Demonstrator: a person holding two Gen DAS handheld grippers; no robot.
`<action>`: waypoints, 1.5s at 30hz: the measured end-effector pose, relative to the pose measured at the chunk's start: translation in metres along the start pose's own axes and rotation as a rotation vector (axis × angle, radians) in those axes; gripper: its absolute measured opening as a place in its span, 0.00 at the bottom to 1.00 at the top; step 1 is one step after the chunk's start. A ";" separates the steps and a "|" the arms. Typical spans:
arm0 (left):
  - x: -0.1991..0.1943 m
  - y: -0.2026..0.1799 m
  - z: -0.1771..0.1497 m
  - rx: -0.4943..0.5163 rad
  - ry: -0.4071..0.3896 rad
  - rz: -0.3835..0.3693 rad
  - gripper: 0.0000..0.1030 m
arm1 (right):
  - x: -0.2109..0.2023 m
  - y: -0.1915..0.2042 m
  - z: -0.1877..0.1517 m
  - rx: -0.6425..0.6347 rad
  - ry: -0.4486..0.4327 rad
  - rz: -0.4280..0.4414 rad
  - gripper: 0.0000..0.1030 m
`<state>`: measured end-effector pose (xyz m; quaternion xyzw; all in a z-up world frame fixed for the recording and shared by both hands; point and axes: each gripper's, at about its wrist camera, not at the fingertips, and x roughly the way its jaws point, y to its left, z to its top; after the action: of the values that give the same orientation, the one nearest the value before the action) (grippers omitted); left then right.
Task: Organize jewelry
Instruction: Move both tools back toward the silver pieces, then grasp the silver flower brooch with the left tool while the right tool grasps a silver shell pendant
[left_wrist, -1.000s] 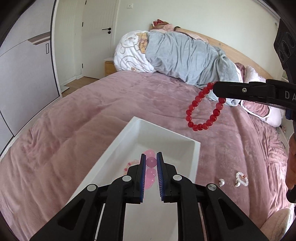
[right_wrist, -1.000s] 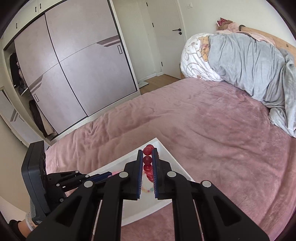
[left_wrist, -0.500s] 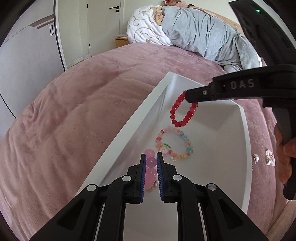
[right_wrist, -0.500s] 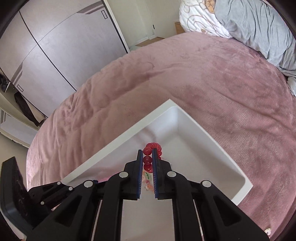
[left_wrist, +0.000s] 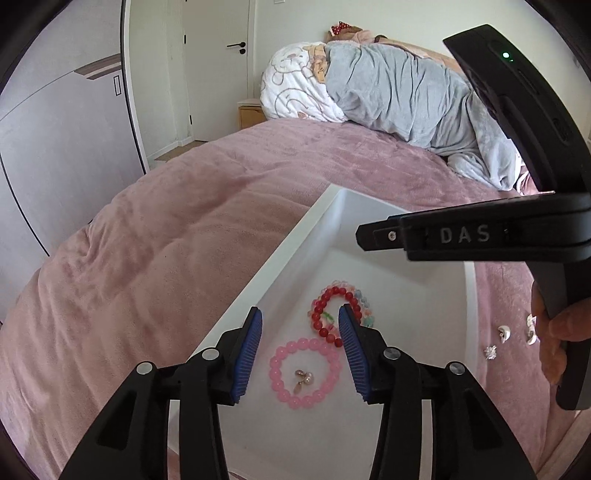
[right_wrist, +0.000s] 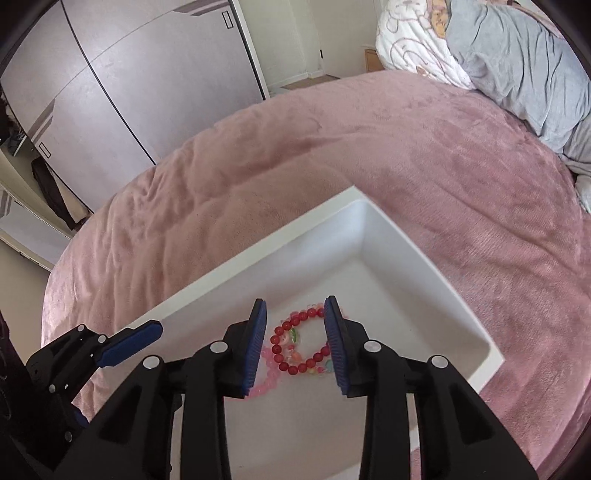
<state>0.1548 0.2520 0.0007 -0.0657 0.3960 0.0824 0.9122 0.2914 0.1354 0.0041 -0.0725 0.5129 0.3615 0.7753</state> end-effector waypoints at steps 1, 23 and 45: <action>-0.007 -0.004 0.003 0.008 -0.018 0.003 0.48 | -0.014 -0.002 0.003 -0.004 -0.021 0.006 0.33; -0.120 -0.157 0.013 0.183 -0.286 -0.145 0.90 | -0.246 -0.112 -0.111 -0.023 -0.311 -0.139 0.73; 0.018 -0.232 -0.069 0.233 -0.064 -0.173 0.80 | -0.095 -0.190 -0.256 0.164 0.033 -0.145 0.56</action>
<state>0.1651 0.0137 -0.0461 0.0096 0.3665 -0.0408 0.9295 0.2020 -0.1732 -0.0828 -0.0516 0.5470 0.2601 0.7940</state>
